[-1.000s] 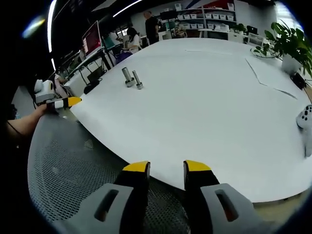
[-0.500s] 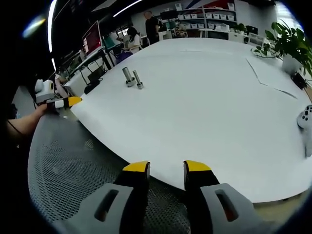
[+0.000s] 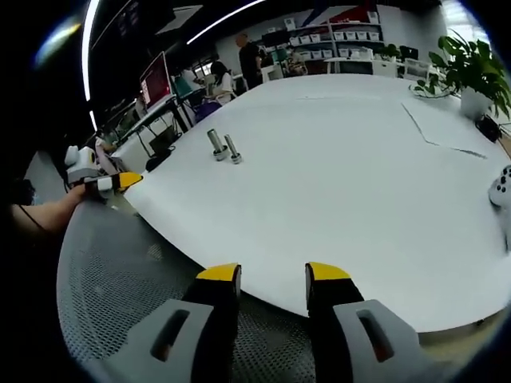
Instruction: Place the washer onto the threaded stud by aligning its center hole with the stud, sliding it down to the base, and recovering from edge contact or off-axis alignment until the washer reaches the visible bottom stop.
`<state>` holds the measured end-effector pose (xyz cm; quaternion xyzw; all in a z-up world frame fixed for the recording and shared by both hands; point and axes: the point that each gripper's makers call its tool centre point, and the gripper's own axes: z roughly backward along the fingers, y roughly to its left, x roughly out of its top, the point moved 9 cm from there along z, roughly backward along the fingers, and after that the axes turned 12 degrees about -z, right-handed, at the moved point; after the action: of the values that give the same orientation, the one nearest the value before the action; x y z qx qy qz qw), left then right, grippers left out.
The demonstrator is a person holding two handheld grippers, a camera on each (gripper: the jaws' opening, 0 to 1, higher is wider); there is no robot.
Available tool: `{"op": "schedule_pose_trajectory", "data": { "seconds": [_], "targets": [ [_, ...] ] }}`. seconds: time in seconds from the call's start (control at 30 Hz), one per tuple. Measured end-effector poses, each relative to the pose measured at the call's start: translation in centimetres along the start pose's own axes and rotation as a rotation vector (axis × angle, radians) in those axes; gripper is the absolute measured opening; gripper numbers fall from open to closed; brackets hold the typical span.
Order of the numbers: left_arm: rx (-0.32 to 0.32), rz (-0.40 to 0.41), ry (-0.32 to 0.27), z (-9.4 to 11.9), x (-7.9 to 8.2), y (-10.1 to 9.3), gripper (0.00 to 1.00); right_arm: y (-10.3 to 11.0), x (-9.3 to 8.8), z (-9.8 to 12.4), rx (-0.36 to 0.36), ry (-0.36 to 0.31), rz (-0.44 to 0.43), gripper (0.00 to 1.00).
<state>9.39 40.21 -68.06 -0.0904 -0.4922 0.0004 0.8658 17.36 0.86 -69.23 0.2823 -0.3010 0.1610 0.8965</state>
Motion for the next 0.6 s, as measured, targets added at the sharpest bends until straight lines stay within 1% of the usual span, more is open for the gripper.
{"op": "schedule_pose_trajectory", "data": {
  "seconds": [0.07,0.23,0.3,0.37,0.47,0.6],
  "targets": [
    [0.0,0.004,0.002,0.02,-0.01,-0.03,0.18,0.13,-0.09,0.08,-0.002,0.003,0.001,0.36],
    [0.003,0.005,-0.002,0.1,0.03,-0.07,0.19,0.72,-0.21,0.27,0.012,-0.018,-0.007,0.36],
    [0.007,0.006,-0.009,0.22,0.07,-0.09,0.19,0.85,-0.22,0.29,-0.001,-0.02,0.013,0.36],
    [0.031,-0.029,-0.027,0.42,0.11,-0.04,0.19,0.79,-0.18,0.29,-0.004,-0.028,0.016,0.35],
    [0.022,-0.008,-0.033,0.56,0.11,-0.24,0.19,0.69,-0.27,0.24,-0.008,-0.025,0.014,0.35],
    [0.023,-0.03,-0.036,0.63,0.13,-0.45,0.16,0.45,-0.37,0.0,-0.025,-0.012,0.015,0.34]
  ]
}}
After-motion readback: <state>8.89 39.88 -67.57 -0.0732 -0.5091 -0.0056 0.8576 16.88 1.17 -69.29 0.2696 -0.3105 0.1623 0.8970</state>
